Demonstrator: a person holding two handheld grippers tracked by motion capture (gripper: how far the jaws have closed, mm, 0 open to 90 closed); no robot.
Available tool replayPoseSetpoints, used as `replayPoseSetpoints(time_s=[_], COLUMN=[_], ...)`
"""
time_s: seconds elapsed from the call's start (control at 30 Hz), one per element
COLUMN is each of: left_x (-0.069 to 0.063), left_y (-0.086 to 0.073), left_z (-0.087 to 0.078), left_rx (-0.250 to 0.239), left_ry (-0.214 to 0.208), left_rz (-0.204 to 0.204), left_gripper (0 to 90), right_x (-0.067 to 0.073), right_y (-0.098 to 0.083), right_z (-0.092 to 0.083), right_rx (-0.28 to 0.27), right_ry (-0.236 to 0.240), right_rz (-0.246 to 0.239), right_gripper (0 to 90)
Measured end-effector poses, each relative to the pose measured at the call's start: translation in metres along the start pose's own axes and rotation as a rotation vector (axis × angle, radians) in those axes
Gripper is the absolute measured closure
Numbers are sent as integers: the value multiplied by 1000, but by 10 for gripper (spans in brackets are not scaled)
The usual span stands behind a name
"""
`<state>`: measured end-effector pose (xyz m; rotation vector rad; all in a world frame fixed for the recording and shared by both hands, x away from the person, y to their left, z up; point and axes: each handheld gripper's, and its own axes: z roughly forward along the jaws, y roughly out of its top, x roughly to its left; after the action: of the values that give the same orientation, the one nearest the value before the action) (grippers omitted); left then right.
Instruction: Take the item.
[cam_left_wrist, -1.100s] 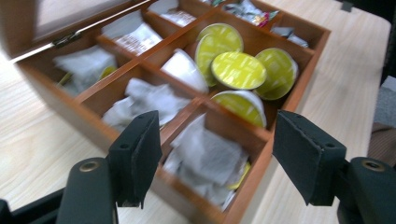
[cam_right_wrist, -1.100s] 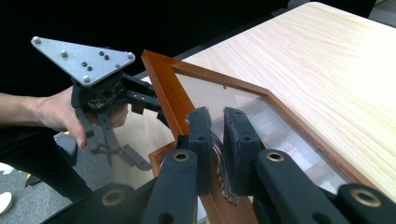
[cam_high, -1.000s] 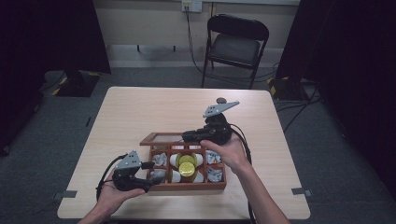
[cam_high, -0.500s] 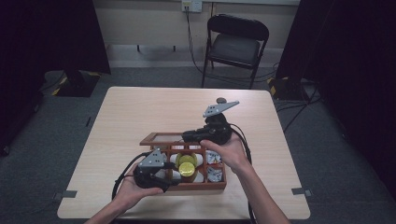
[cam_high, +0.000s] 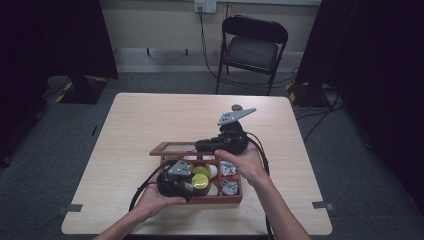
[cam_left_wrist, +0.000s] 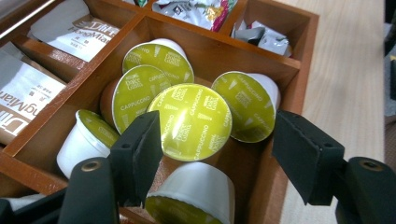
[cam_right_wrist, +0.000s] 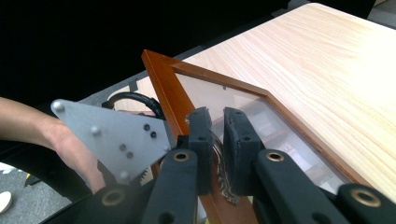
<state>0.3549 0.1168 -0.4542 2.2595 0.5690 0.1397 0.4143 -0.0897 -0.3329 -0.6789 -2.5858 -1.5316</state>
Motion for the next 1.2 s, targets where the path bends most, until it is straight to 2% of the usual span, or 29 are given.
replayPoseSetpoints(time_s=[0.17, 0.2, 0.3, 0.37, 0.5, 0.57, 0.6, 0.7, 0.73, 0.8, 0.87, 0.93, 0.97, 1.1, 1.2], left_x=[-1, 0, 3, 5, 4, 3, 3, 4, 4, 3, 0, -1, -2, -2, 2], left_y=[2, 2, 3, 3, 5, 9, 11, 13, 14, 14, 15, 16, 16, 16, 14], left_z=[5, 7, 12, 13, 15, 19, 19, 21, 22, 24, 27, 28, 28, 27, 22], left_rx=[4, 11, 52, 66, 64, 100, 109, 122, 119, 130, 148, 153, 159, 143, 129], left_ry=[9, 11, 30, 15, 26, 27, 36, 45, 40, 42, 45, 46, 36, 44, 49], left_rz=[1, -10, -2, -9, -17, -14, 4, 11, 1, 7, 34, 30, 40, 47, 44], left_gripper=[325, 325, 304, 307, 279, 279, 273, 274, 276, 281, 293, 303, 387, 414, 574], right_x=[0, 0, 0, 0, 0, 0, 0, 0, 0, 0, 0, 0, 0, 0, 0], right_y=[0, 0, 0, 0, 0, 0, 0, 0, 0, 0, 0, 0, 0, 0, 0], right_z=[0, 0, 0, 0, 0, 0, 0, 0, 0, 0, 0, 0, 0, 0, 0], right_rx=[0, 0, 1, 1, 1, 1, 1, 0, 1, 1, 1, 1, 1, 0, 0], right_ry=[1, 0, 0, 0, 1, 2, 2, 2, 2, 2, 2, 2, 2, 2, 2], right_rz=[-3, -3, -4, -4, -5, -5, -5, -4, -5, -5, -5, -5, -5, -4, -6], right_gripper=[821, 821, 821, 822, 822, 822, 822, 822, 821, 821, 821, 821, 821, 821, 821])
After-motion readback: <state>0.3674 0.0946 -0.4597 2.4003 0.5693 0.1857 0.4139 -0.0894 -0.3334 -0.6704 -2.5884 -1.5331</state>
